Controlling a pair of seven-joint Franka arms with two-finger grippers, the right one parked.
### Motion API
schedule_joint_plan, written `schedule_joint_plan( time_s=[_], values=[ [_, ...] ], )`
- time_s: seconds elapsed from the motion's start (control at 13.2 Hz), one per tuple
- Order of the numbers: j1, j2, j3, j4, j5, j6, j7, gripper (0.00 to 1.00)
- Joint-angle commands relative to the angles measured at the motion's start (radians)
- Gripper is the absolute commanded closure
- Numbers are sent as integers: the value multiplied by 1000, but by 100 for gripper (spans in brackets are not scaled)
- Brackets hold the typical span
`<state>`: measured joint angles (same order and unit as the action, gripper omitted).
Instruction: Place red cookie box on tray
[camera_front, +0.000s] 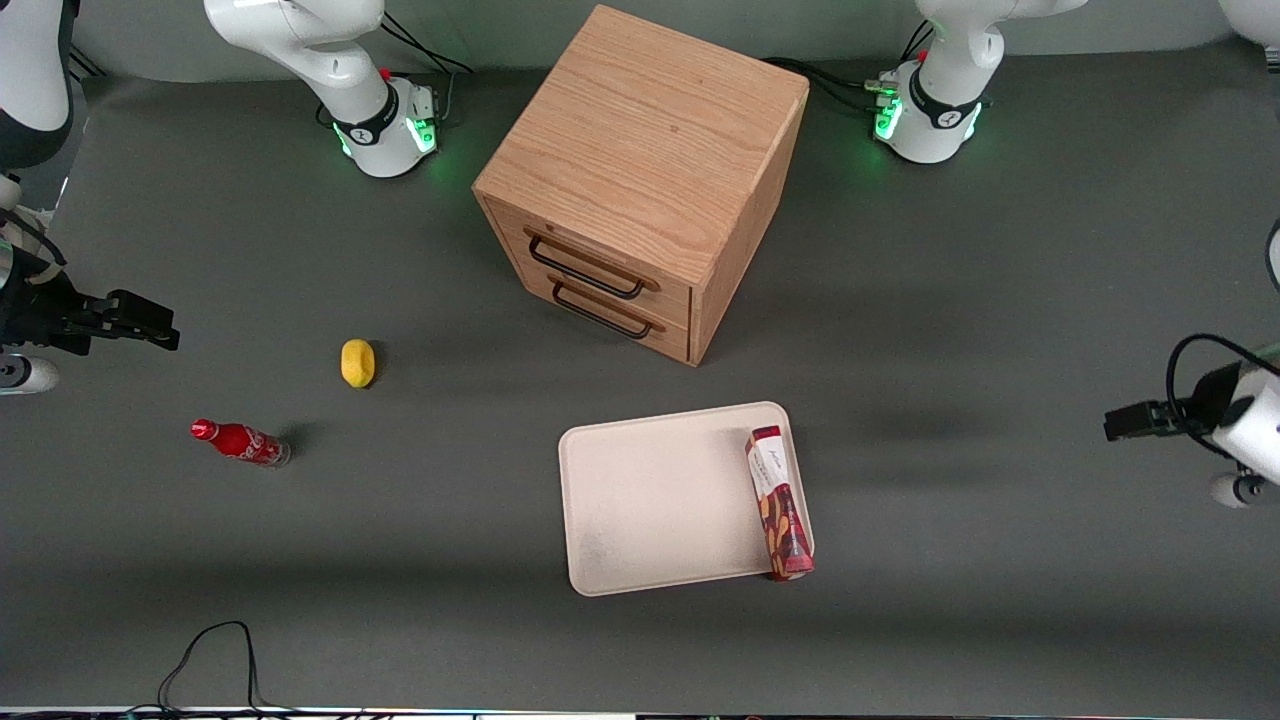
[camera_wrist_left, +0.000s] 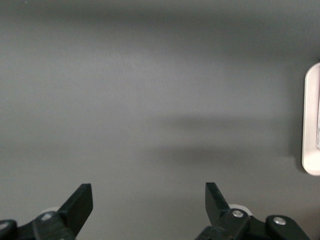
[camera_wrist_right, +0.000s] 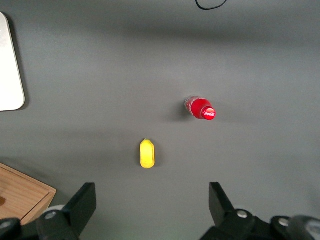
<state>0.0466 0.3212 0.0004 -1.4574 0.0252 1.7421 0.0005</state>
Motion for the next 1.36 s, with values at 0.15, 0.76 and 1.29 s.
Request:
schedule_joint_plan(
  time_s=[0.15,0.76,1.29],
  values=[
    [-11,-142,-5,-127,4,4,-11,0],
    [-33,-142,3,-3,12,-211,-27,0],
    [-208,-143,230,29,15,-228,-20,0]
  ],
)
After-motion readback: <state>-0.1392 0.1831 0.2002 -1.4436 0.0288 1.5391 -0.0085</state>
